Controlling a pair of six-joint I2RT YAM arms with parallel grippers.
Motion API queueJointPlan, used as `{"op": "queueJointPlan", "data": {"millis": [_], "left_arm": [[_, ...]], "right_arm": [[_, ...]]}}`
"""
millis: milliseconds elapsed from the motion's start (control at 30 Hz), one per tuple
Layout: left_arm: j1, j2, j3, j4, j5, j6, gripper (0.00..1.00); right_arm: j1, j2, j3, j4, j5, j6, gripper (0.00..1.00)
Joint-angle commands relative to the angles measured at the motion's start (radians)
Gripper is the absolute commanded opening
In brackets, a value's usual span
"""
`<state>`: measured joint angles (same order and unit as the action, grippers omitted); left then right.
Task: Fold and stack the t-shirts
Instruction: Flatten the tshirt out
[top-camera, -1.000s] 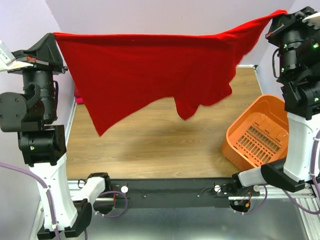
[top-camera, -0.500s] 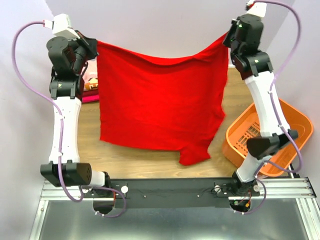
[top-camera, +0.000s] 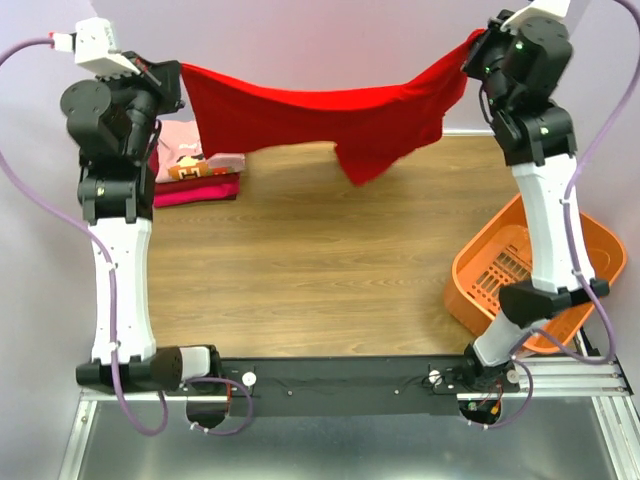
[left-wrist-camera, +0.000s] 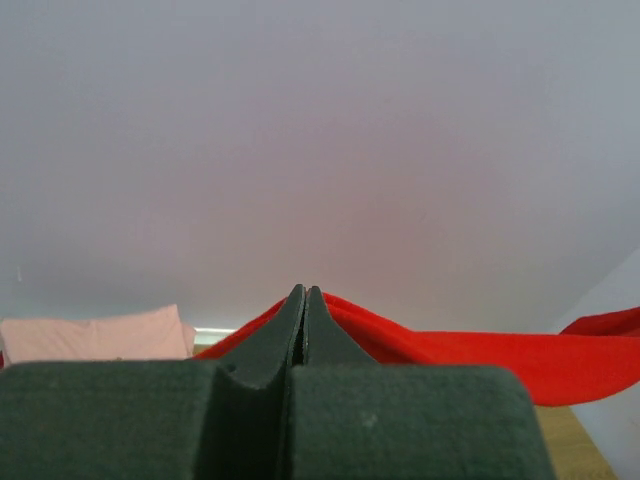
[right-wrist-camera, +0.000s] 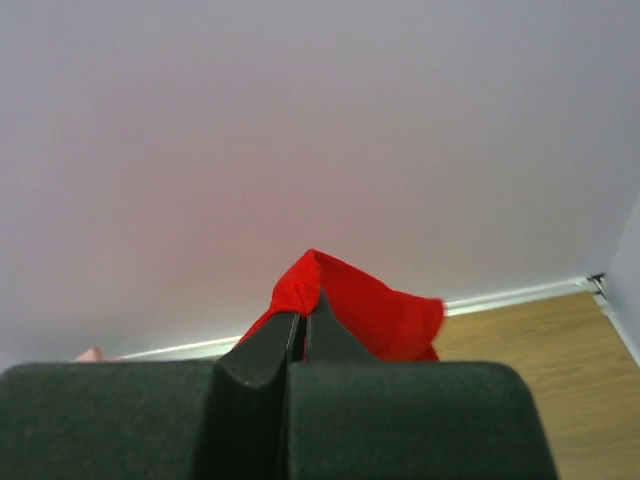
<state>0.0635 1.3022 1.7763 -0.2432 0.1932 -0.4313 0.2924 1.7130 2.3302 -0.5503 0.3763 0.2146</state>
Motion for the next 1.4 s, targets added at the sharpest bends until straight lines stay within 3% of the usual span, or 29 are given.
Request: {"op": "queueJointPlan", "data": {"millis": [0, 100, 333, 667, 833, 1100, 1200, 1367], "left_arm": [[0.007, -0.105, -0.038, 0.021, -0.023, 0.016, 0.0], [0.009, -0.219, -0.11, 0.01, -0.054, 0.026, 0.0], [0.007, -0.348, -0.089, -0.096, -0.222, 0.078, 0.0], [0.009, -0.403, -0.06, -0.11, -0.273, 0.082, 0.0], [0.009, -0.373, -0.193, -0.071, -0.244, 0.049, 0.0], [0.009, -0.17, -0.38, 0.033, -0.132, 0.026, 0.0], [0.009, -0.031, -0.425, 0.136, -0.098, 0.042, 0.0], [0.01, 0.276, -0.31, 0.255, -0.098, 0.089, 0.0]], "right_arm": [[-0.006, -0.111, -0.049, 0.041, -0.172, 0.019, 0.01], [-0.006, -0.19, -0.094, 0.044, -0.203, 0.034, 0.01], [-0.006, -0.283, -0.059, 0.039, -0.367, 0.017, 0.0], [-0.006, -0.28, 0.055, 0.043, -0.361, 0.074, 0.01], [-0.006, -0.242, -0.044, 0.047, -0.298, 0.049, 0.01], [-0.007, -0.037, -0.21, 0.093, -0.17, 0.011, 0.01], [-0.013, 0.115, -0.246, 0.147, -0.128, 0.022, 0.01], [-0.032, 0.467, -0.05, 0.153, -0.079, 0.086, 0.01]]}}
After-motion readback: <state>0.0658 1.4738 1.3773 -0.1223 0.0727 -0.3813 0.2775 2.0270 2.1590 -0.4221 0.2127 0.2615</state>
